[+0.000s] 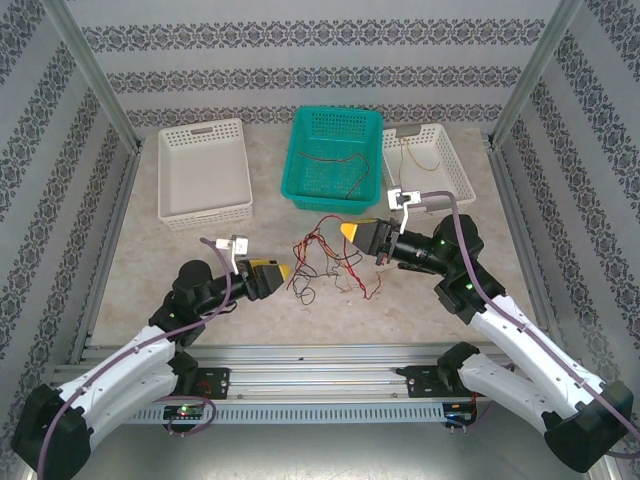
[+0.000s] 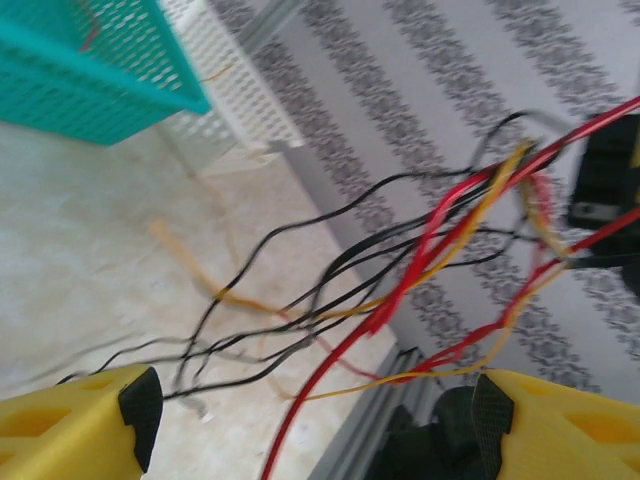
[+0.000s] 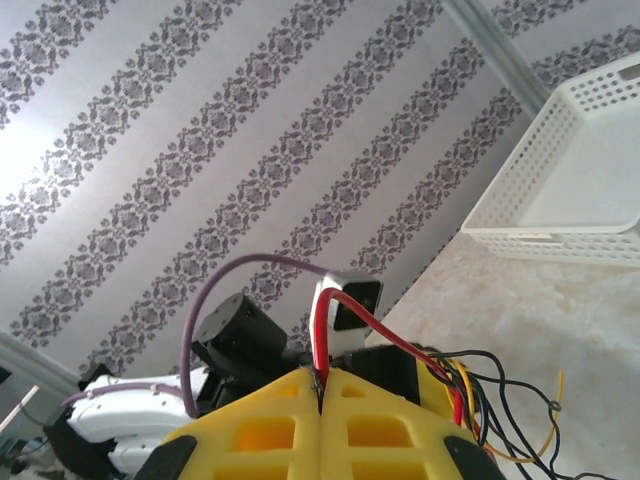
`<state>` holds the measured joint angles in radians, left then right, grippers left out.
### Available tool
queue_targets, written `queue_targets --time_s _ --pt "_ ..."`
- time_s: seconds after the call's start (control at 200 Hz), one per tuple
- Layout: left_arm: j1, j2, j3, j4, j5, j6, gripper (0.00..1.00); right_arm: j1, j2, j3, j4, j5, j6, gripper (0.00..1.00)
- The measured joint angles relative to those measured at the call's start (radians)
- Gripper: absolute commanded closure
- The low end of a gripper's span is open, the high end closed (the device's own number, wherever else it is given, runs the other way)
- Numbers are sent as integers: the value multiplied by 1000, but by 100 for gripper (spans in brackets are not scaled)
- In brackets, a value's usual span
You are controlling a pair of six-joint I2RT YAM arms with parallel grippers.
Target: Untangle the cables
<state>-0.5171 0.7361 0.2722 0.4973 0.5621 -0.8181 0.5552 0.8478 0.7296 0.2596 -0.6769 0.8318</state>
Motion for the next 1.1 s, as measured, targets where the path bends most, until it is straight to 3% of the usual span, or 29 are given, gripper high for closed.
queue_targets --time_s 0.43,0.62,0.799,1.099 --pt "0 212 0 330 209 -112 26 20 -1 0 3 -70 -24 100" --pt "0 211 0 373 241 -131 51 26 -1 0 2 -80 -32 100" --pt "0 201 1 375 254 -133 63 25 -6 0 -5 -80 -46 100" --pt "0 165 -2 375 258 -134 60 23 -9 0 -4 -79 -45 100"
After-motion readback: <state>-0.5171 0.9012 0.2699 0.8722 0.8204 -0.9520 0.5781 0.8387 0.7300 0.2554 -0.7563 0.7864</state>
